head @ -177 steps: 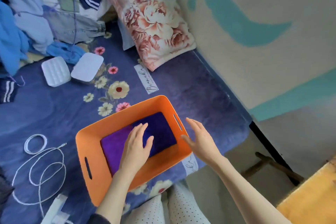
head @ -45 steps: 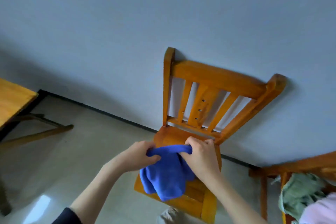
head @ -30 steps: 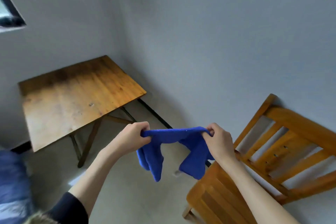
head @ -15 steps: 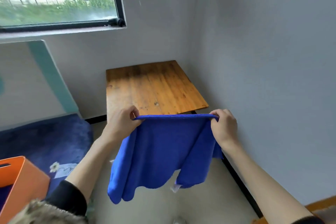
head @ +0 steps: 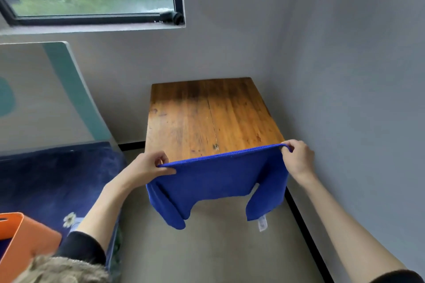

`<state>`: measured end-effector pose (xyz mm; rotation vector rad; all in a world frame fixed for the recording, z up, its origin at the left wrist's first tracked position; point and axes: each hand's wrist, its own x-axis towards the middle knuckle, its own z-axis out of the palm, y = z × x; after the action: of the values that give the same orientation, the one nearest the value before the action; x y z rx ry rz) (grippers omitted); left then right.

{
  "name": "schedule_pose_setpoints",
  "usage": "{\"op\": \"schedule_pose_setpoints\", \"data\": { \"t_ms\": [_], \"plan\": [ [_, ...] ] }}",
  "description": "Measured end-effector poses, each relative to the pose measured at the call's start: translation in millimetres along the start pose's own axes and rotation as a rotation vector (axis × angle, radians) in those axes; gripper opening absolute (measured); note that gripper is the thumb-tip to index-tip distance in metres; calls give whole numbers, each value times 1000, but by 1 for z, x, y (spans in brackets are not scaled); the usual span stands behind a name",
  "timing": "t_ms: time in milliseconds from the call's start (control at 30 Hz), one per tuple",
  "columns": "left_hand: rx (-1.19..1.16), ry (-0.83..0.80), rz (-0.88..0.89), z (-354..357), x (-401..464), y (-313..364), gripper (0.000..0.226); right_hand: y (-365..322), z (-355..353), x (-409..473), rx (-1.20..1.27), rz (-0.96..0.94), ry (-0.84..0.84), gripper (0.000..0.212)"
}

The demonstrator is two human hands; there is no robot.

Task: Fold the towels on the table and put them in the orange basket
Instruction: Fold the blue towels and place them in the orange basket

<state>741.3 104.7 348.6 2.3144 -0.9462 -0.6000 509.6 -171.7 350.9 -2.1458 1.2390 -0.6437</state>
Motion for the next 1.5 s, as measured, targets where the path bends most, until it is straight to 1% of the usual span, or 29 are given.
{"op": "schedule_pose_setpoints", "data": {
  "t_ms": [100, 233, 333, 433, 533, 633, 733, 800, 967, 1233, 1300, 1367, 1433, 1500],
  "plan": [
    [-4, 8, -22, -8, 25, -10, 19, 1, 9, 34, -35, 28, 22, 17],
    [73, 97, 10, -15, 72, -22, 15, 0, 27, 78, -86, 30, 48, 10],
    [64, 169, 22, -16, 119, -27, 10, -5, 50, 116, -152, 22, 63, 12],
    [41, 194, -37, -13, 170, -40, 7, -3, 79, 154, -228, 26, 47, 19],
    [62, 182, -91, -5, 210, -59, 7, 5, 110, 181, -296, 67, -10, 26],
    [59, 172, -132, -2, 243, -72, 19, 11, 135, 206, -363, 107, -65, 27],
    [117, 131, -162, -8, 278, -77, 29, 7, 153, 234, -400, 123, -78, 24],
    [159, 110, -150, -13, 302, -78, 27, 4, 164, 255, -418, 113, -90, 23],
    [251, 78, -131, -12, 367, -79, 12, 2, 195, 322, -500, 49, -126, 19],
    [237, 139, -203, -1, 462, -80, 12, 18, 247, 426, -520, -44, -209, 22],
    [216, 91, -233, 5, 481, -84, 19, 21, 257, 442, -518, -47, -254, 28],
    [214, 9, -268, 14, 488, -93, 26, 21, 269, 448, -507, -64, -334, 34],
    [211, -59, -293, 24, 485, -103, 34, 19, 283, 442, -485, -83, -408, 39],
    [182, -77, -325, 35, 473, -114, 36, 18, 299, 426, -461, -92, -502, 42]
  ]
}}
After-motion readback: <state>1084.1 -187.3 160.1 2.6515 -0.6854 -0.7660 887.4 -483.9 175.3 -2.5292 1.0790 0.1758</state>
